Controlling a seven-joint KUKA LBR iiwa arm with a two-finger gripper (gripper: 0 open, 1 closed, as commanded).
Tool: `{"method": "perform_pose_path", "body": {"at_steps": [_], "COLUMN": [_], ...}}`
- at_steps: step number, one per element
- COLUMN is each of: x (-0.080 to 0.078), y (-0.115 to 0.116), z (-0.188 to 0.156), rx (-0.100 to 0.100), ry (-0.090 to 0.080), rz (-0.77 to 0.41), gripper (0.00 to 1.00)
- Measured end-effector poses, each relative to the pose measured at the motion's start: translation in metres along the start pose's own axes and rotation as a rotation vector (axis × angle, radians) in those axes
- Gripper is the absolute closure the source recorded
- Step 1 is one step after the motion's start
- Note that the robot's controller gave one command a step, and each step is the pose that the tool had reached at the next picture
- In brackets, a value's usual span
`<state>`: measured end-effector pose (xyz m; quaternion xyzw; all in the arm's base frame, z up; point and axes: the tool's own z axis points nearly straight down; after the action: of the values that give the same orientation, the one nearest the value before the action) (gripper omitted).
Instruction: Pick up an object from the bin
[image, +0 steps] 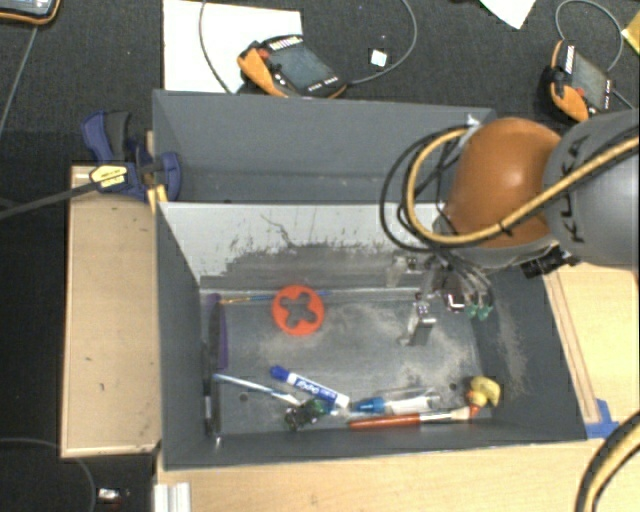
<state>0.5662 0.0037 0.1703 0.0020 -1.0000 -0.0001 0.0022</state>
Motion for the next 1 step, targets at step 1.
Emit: {"method": "perform_pose_path", "body": {"at_steps": [1], "x": [-0.0018], "y": [0.0], "z": [-0.0042], "rx": [0.0], "ry": [-0.008], "rz": [0.0], "gripper": [0.0]}}
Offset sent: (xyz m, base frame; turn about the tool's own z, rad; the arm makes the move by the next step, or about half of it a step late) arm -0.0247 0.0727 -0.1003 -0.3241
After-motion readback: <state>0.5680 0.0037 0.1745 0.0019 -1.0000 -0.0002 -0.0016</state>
